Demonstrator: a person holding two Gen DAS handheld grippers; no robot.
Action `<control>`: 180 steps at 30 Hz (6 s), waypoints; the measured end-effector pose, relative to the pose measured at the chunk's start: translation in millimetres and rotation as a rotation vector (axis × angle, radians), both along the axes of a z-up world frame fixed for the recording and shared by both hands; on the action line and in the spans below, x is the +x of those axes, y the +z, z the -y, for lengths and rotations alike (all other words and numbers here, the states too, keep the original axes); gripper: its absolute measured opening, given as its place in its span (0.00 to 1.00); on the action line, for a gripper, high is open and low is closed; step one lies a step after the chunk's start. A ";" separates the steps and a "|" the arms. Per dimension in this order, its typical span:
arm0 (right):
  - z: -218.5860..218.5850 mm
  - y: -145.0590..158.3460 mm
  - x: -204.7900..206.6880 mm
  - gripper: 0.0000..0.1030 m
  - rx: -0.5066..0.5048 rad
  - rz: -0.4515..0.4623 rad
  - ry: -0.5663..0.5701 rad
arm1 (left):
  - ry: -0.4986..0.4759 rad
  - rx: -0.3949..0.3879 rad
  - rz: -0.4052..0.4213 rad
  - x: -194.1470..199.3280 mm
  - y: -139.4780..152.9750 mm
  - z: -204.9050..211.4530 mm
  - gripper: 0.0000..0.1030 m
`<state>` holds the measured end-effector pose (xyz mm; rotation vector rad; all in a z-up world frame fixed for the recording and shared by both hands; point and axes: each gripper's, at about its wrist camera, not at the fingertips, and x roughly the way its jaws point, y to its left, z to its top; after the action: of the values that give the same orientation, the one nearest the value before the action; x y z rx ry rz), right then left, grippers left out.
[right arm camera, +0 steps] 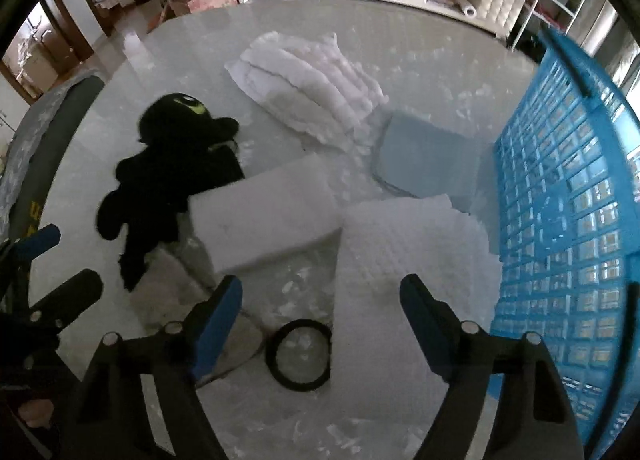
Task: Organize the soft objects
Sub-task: 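Reach the right gripper down to the white bubble-textured cloth, then close the right gripper on the bubble cloth and lift it, then carry the bubble cloth over the blue basket while the left gripper grasps the grey mat, then open the right gripper to drop the cloth into the basket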
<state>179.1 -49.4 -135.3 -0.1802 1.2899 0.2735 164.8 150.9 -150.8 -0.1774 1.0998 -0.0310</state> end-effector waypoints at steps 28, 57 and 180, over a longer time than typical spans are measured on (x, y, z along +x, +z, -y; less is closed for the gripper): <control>18.7 -40.1 13.0 0.34 -0.129 0.018 0.014 | -0.040 -0.027 -0.024 8.1 -13.4 9.9 1.00; 19.2 37.7 -15.3 0.08 0.135 0.054 0.049 | -0.082 0.005 -0.019 -18.8 17.3 27.8 1.00; 233.0 122.3 -55.9 0.99 0.043 0.248 -0.169 | -0.351 0.093 0.190 -48.4 130.3 158.4 0.13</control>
<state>123.2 -282.4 -13.0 -0.0652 1.0452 0.1292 116.4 -7.5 -20.5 0.1024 0.9298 -0.3038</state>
